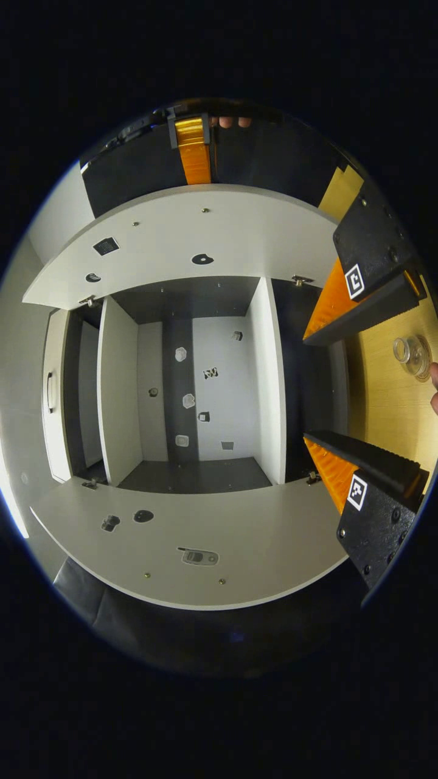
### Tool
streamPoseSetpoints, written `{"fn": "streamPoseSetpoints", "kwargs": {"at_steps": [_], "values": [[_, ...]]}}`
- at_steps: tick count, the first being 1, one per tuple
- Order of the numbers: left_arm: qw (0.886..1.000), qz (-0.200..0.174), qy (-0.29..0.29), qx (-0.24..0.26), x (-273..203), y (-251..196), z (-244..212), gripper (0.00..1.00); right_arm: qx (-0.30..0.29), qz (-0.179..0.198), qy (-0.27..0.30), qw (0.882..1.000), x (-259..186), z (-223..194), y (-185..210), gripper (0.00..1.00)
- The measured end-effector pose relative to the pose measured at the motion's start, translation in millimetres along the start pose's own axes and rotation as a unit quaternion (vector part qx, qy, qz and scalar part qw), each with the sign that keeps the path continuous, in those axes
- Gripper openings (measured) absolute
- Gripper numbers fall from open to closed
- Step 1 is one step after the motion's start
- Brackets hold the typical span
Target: Grasp the bottle in the cabinet with the left hand and place it on the coaster, then close the right door with the right hand and the left door with the left hand.
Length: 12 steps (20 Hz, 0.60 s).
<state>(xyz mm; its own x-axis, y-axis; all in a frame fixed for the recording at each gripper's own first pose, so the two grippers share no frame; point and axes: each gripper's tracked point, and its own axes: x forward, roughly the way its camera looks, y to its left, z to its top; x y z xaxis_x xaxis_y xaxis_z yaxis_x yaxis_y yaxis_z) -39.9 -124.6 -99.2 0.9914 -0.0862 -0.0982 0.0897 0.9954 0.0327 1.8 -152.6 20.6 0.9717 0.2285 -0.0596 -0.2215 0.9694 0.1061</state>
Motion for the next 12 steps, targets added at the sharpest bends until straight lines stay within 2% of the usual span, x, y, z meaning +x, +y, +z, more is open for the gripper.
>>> {"fn": "streamPoseSetpoints", "kwargs": {"at_steps": [12], "values": [[0.999,0.045,0.007,-0.029,-17.5,56.3,0.2,0.89,-0.033,0.027,-0.007,0.999,41.3,-3.3,58.9,1.0]]}}
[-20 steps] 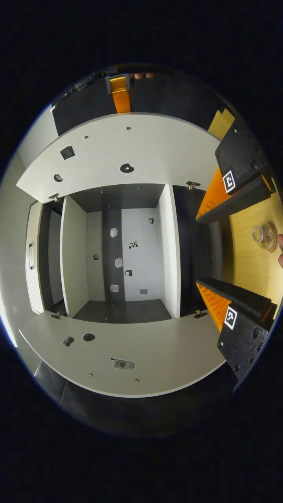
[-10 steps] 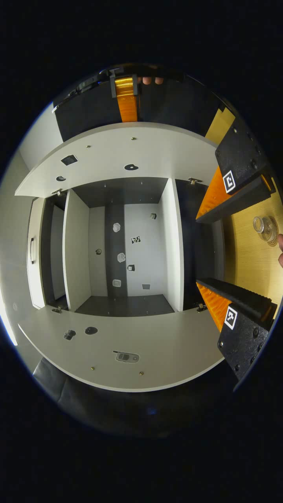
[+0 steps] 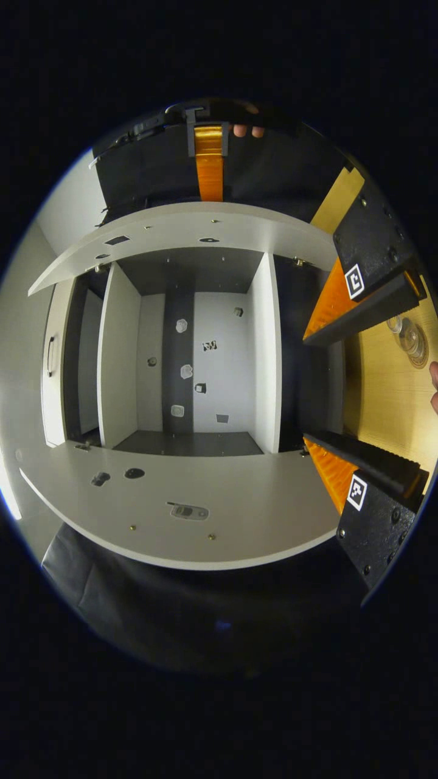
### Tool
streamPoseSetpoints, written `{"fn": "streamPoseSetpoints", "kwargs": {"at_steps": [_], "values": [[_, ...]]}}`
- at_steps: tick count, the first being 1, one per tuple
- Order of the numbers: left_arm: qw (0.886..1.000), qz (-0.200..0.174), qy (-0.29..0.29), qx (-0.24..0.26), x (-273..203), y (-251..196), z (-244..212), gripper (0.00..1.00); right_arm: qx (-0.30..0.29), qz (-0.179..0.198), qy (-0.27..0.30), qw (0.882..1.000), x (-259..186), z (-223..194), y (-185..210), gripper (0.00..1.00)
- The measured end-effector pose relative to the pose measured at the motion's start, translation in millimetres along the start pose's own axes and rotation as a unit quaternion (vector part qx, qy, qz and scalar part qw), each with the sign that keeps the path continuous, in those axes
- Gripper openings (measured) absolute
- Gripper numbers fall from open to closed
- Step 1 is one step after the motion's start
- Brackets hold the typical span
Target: Grasp the bottle in the cabinet with the left hand and place it on the coaster, then close the right door with the right hand and the left door with the left hand.
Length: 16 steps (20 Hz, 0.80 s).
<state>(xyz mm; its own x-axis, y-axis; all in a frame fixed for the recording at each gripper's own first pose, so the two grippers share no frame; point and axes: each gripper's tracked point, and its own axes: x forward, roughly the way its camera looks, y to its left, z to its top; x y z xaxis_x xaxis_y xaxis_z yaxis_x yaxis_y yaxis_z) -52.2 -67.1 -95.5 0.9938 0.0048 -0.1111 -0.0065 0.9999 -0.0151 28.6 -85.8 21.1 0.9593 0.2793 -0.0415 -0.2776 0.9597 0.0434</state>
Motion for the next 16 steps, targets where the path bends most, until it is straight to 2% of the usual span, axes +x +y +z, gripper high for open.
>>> {"fn": "streamPoseSetpoints", "kwargs": {"at_steps": [6,9,10,15,16], "values": [[0.999,0.03,-0.009,-0.011,-9.1,37.8,10.6,0.89,-0.002,0.005,0.0,1.0,45.9,-2.5,36.0,1.0],[0.999,0.045,-0.013,-0.019,-14.2,57.1,17.0,0.88,-0.021,-0.001,-0.007,1.0,68.5,-0.1,49.8,0.97],[0.998,0.049,-0.013,-0.02,-16.2,62.2,18.3,0.88,-0.024,-0.004,-0.009,1.0,75.4,-0.3,53.7,1.0],[0.997,0.069,-0.015,-0.015,-26.7,93.7,23.3,0.86,-0.023,-0.013,-0.015,1.0,105.5,-0.3,65.9,1.0],[0.997,0.073,-0.015,-0.015,-29.2,99.9,24.3,0.87,-0.026,-0.017,-0.017,0.999,110.0,0.7,67.9,0.97]]}}
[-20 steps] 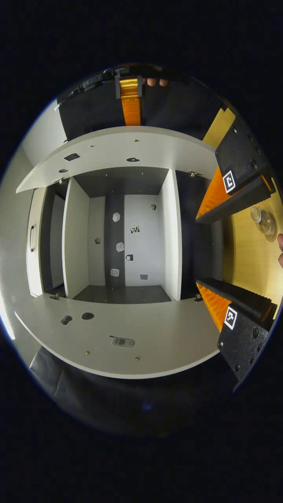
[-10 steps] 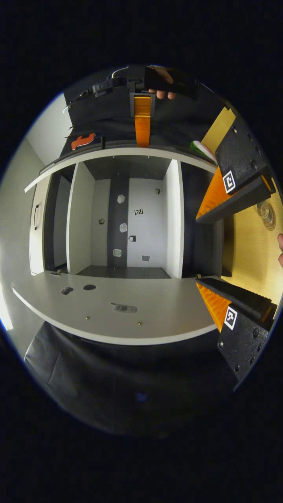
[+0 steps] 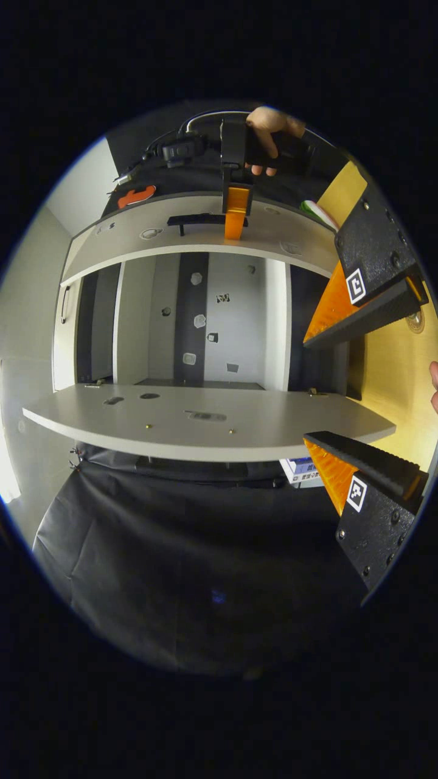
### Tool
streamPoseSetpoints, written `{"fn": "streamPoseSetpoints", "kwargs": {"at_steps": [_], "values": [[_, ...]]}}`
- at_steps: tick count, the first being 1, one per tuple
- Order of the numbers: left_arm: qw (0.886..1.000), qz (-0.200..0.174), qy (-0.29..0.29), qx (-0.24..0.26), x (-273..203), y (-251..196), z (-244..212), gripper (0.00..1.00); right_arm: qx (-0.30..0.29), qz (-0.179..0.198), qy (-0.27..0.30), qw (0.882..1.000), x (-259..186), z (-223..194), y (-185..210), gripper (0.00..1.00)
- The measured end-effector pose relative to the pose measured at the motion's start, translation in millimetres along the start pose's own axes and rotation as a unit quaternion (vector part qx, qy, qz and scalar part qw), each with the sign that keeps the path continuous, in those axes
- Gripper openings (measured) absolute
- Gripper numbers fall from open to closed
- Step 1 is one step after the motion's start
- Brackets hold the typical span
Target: Grasp the bottle in the cabinet with the left hand and place it on the coaster, then close the right door with the right hand and the left door with the left hand.
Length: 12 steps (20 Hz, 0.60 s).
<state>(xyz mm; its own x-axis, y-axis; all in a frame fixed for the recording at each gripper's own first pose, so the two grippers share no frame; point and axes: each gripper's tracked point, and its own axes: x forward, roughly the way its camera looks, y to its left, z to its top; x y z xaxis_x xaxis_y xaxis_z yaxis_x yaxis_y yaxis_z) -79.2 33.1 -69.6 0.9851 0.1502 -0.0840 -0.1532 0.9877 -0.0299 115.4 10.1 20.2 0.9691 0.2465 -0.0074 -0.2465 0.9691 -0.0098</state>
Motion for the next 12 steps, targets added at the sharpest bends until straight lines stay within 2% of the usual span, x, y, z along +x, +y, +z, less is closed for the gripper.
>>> {"fn": "streamPoseSetpoints", "kwargs": {"at_steps": [2,8,11,12], "values": [[1.0,0.006,0.001,0.001,-2.0,12.3,0.7,0.87,0.0,-0.008,-0.001,1.0,11.0,-0.7,3.8,1.0],[1.0,0.025,-0.002,0.003,-4.8,48.7,5.9,0.87,-0.005,-0.034,-0.007,0.999,35.0,-0.9,10.5,1.0],[0.999,0.034,-0.005,0.003,-3.7,69.2,10.5,0.87,-0.008,-0.058,-0.012,0.998,46.3,0.7,9.4,0.97],[0.999,0.035,-0.005,0.001,-3.1,74.7,12.3,0.86,-0.008,-0.067,-0.015,0.998,48.8,0.5,10.7,1.0]]}}
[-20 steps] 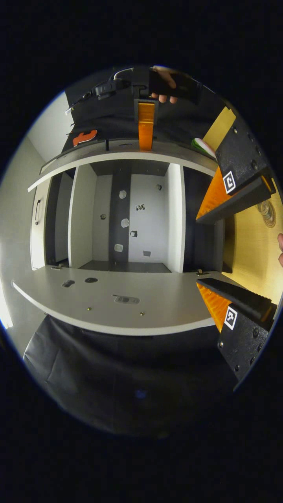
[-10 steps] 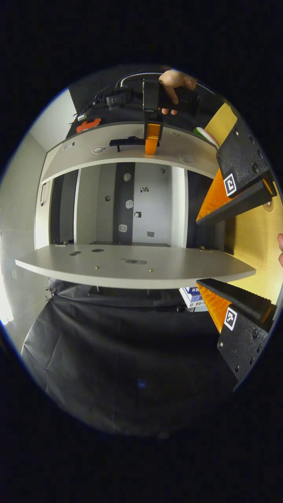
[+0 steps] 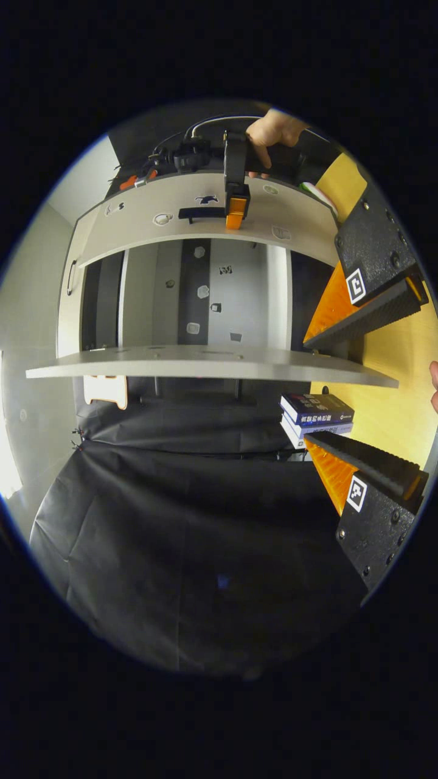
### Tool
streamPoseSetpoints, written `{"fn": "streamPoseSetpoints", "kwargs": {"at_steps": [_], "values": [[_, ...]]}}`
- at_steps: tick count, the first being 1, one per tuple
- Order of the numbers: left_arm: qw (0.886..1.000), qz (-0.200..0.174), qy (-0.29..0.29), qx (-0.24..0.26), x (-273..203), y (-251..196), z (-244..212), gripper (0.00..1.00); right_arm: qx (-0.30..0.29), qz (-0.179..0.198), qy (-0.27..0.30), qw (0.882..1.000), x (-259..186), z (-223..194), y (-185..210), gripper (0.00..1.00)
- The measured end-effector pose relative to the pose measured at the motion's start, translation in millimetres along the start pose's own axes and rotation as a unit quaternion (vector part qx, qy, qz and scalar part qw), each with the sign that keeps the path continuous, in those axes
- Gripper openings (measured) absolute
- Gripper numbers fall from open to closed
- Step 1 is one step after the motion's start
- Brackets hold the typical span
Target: Grasp the bottle in the cabinet with the left hand and place it on the coaster, then close the right door with the right hand and the left door with the left hand.
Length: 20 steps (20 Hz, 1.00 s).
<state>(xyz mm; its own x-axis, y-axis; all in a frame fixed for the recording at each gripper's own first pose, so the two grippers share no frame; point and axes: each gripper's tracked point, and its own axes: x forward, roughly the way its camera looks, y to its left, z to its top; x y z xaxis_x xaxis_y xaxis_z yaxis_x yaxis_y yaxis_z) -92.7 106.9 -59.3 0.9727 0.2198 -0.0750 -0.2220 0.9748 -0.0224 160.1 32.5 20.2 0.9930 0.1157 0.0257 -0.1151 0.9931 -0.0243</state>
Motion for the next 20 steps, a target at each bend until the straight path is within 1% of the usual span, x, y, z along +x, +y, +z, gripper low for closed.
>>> {"fn": "streamPoseSetpoints", "kwargs": {"at_steps": [1,2,3,4,5,6,7,9,11,12,13,14,15,16,17,18,20], "values": [[1.0,0.001,0.0,-0.002,2.3,5.4,1.2,0.87,0.001,-0.009,-0.002,1.0,-0.2,-1.5,1.4,0.97],[1.0,0.001,0.001,-0.003,3.9,10.1,3.5,0.87,0.0,-0.018,-0.004,1.0,1.5,-2.5,3.9,1.0],[1.0,0.002,0.0,-0.004,6.1,15.4,6.0,0.86,0.0,-0.026,-0.006,1.0,2.4,-3.1,5.9,1.0],[1.0,0.003,-0.002,-0.004,8.3,20.5,9.4,0.87,0.0,-0.034,-0.007,0.999,3.6,-4.0,6.9,1.0],[1.0,0.003,-0.004,-0.005,10.1,25.3,13.5,0.87,0.0,-0.04,-0.01,0.999,4.2,-4.4,8.1,0.97],[1.0,0.002,-0.005,-0.006,12.1,29.1,16.6,0.87,0.0,-0.046,-0.011,0.999,5.0,-5.8,8.4,1.0],[1.0,-0.002,-0.005,-0.008,14.6,32.2,19.7,0.87,0.0,-0.051,-0.011,0.999,6.6,-5.6,9.0,1.0],[1.0,-0.011,-0.005,-0.012,19.4,36.6,26.2,0.88,-0.001,-0.059,-0.011,0.998,7.4,-6.8,9.8,1.0],[1.0,-0.014,-0.005,-0.007,23.4,41.6,31.6,0.86,-0.001,-0.064,-0.01,0.998,7.8,-7.3,10.3,1.0],[1.0,-0.015,-0.002,-0.003,25.8,44.7,33.1,0.89,-0.001,-0.065,-0.012,0.998,8.0,-6.7,10.3,1.0],[1.0,-0.019,-0.001,-0.002,28.0,45.2,34.2,0.86,-0.002,-0.064,-0.01,0.998,8.3,-7.9,10.5,1.0],[1.0,-0.021,0.003,-0.004,30.5,46.7,35.2,0.86,-0.001,-0.065,-0.013,0.998,7.9,-6.9,10.6,1.0],[0.999,-0.03,0.005,-0.011,33.3,45.1,37.1,0.89,0.0,-0.064,-0.012,0.998,7.2,-7.5,10.4,0.97],[0.999,-0.041,0.006,-0.019,33.9,42.1,39.9,0.86,0.0,-0.064,-0.012,0.998,8.4,-7.5,10.6,0.97],[0.998,-0.051,0.003,-0.026,35.6,39.5,45.1,0.88,0.001,-0.064,-0.011,0.998,7.7,-7.8,10.5,0.97],[0.998,-0.061,0.001,-0.03,38.1,37.4,49.6,0.88,0.001,-0.065,-0.011,0.998,7.4,-8.0,10.3,1.0],[0.997,-0.073,-0.003,-0.025,46.4,36.4,55.1,0.88,0.002,-0.065,-0.009,0.998,7.5,-8.9,10.5,1.0]]}}
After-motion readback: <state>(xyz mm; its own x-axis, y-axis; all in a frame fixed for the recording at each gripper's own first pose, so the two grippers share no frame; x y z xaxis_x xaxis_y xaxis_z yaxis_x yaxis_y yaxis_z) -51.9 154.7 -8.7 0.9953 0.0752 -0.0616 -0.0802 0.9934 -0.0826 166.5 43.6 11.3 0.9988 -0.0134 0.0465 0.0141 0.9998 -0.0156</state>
